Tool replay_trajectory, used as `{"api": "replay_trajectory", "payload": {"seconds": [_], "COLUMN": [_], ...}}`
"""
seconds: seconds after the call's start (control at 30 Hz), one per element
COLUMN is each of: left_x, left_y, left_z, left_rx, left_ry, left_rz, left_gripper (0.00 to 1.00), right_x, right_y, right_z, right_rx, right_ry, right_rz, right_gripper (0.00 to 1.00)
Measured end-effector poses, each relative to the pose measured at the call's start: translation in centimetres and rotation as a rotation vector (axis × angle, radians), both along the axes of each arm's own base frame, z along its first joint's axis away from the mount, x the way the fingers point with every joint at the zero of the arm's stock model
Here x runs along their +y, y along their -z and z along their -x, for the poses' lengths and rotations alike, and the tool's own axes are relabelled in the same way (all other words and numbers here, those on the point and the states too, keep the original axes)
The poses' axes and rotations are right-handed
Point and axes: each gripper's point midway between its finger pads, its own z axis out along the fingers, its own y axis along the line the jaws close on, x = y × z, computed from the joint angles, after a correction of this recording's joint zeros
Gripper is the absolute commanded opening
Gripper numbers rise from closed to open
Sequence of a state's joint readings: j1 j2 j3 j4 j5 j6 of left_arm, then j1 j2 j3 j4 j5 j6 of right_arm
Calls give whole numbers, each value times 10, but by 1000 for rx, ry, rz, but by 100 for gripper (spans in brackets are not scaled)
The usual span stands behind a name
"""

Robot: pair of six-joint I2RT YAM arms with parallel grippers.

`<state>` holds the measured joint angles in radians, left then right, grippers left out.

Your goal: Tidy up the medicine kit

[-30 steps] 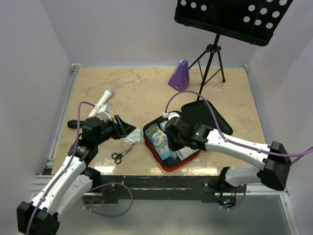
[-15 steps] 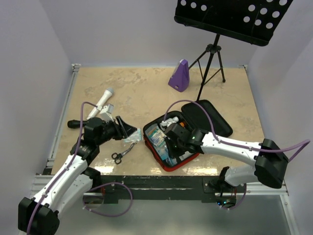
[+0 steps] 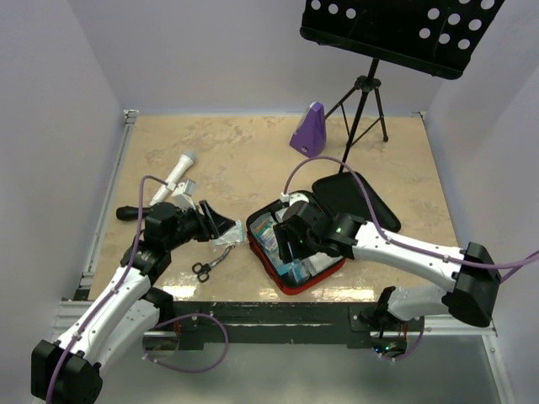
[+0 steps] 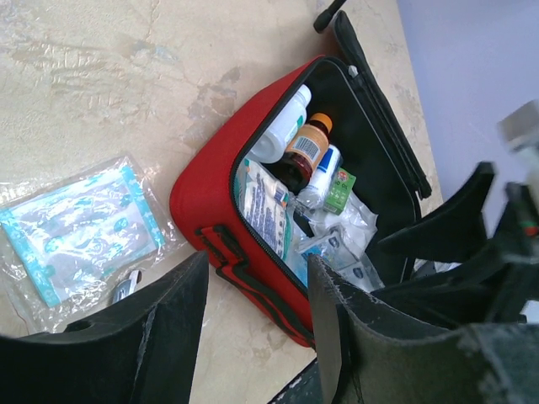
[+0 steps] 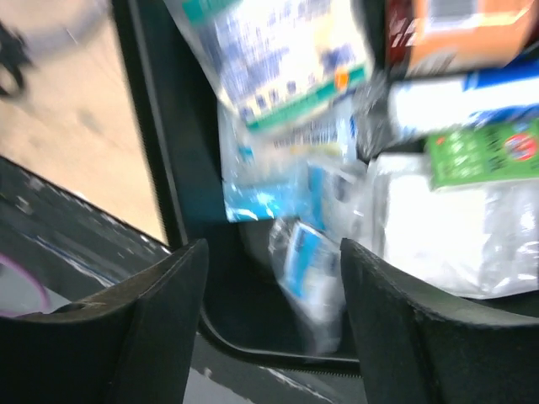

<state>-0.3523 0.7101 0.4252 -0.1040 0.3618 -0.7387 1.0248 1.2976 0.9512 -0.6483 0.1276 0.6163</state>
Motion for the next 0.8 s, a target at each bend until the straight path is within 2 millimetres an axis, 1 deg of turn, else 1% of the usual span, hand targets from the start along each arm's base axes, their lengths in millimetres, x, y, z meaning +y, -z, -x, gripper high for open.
{"api": "replay_trajectory", "payload": {"seconds": [0.07,0.13,0.2,0.27,0.37,0.43,0.5,0.6,0.73,0.8], "left_x": [1,2,2,3,4,5,6,9,20,30], "left_y": [2,3,5,6,7,8,9,15,35,47], "left_z": [1,2,2,3,3,3,2,1,1,2], "left_rx": [8,16,21,27,32,34,35,55,125,166], "left_ry": [-2,-5,-9,-10,-16,-20,-25,-45,-104,-154], "left_rz": [-4,-8,-12,-15,-20,-22,-26,-45,-101,-141], "left_gripper": [54,54,54,54,54,54,54,54,54,54], "right_x": [2,2,0,-2,-9,-18,-23,-23,-19,-14], "right_y": [-18,-27,-28,-21,2,22,36,48,62,67], "right_z": [-11,-17,-19,-19,-16,-11,-8,-7,1,7], "right_rx": [-54,-91,-99,-96,-69,-39,-14,5,29,46], "right_ry": [34,58,69,75,84,89,89,84,51,25], "right_rz": [-22,-35,-31,-17,34,88,132,168,204,208], "right_gripper": [47,35,28,25,24,26,29,33,34,34]}}
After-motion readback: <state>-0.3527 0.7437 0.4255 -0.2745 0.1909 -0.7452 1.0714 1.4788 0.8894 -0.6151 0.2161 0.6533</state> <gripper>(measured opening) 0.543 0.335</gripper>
